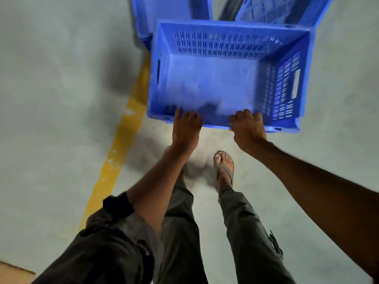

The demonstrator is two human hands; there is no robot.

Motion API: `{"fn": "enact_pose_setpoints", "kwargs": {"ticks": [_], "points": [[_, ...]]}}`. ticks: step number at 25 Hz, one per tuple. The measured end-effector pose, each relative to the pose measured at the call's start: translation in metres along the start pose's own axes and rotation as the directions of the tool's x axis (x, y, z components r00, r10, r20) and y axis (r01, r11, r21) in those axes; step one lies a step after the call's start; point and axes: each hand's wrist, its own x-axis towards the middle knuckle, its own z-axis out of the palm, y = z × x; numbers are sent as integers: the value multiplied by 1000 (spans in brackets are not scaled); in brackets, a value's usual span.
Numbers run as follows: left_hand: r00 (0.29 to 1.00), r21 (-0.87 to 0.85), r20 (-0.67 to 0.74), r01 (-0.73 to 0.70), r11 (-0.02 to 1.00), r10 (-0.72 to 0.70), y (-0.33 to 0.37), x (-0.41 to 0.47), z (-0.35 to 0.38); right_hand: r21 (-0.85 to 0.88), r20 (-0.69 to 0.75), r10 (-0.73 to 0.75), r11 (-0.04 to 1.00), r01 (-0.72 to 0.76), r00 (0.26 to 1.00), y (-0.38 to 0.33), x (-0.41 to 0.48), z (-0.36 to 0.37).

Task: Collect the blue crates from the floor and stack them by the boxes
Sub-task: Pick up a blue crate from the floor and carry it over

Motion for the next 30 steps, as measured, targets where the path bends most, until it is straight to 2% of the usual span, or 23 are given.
{"fn": "enact_pose_setpoints", "kwargs": {"ticks": [2,5,7,9,11,13,15,17,19,21,24,25,28,30], "points": [[999,-76,22,25,997,-24,-10,6,-32,72,-62,-15,997,19,998,12,-12,-43],[999,-267,-13,47,963,-53,-17,5,-116,304,-193,60,953,1,979,45,-34,-134],[996,-361,-25,69,930,-83,-13,-3,-190,470,-140,32,882,38,990,69,-58,-193],[992,-395,-62,74,916,-107,-6,-28,-261,584,5,-138,805,109,990,84,-95,-241],[982,-354,-96,120,927,-164,-1,-74,-320,539,74,-305,813,219,949,85,-132,-272],[967,-290,-90,204,935,-239,1,-135,-362,500,73,-411,804,323,909,69,-164,-294],[933,-316,24,348,883,-359,5,-205,-401,467,-14,-503,761,450,864,36,-202,-305],[862,-354,196,507,786,-468,8,-268,-423,336,-163,-549,750,569,820,-2,-243,-311],[811,-347,332,579,737,-481,21,-327,-432,115,-315,-621,725,679,717,-35,-284,-314],[772,-357,355,633,687,-527,40,-379,-430,-38,-430,-701,644,764,569,-57,-317,-319],[695,-382,249,711,591,-675,75,-452,-414,-179,-502,-805,453,873,315,-91,-367,-323],[674,-364,209,726,583,-709,89,-479,-410,-194,-493,-832,390,900,255,-103,-386,-321],[620,-316,80,758,570,-780,124,-570,-401,-287,-376,-915,265,921,147,-140,-439,-304],[582,-264,57,792,550,-811,150,-646,-399,-337,-272,-949,247,908,157,-176,-479,-283]]}}
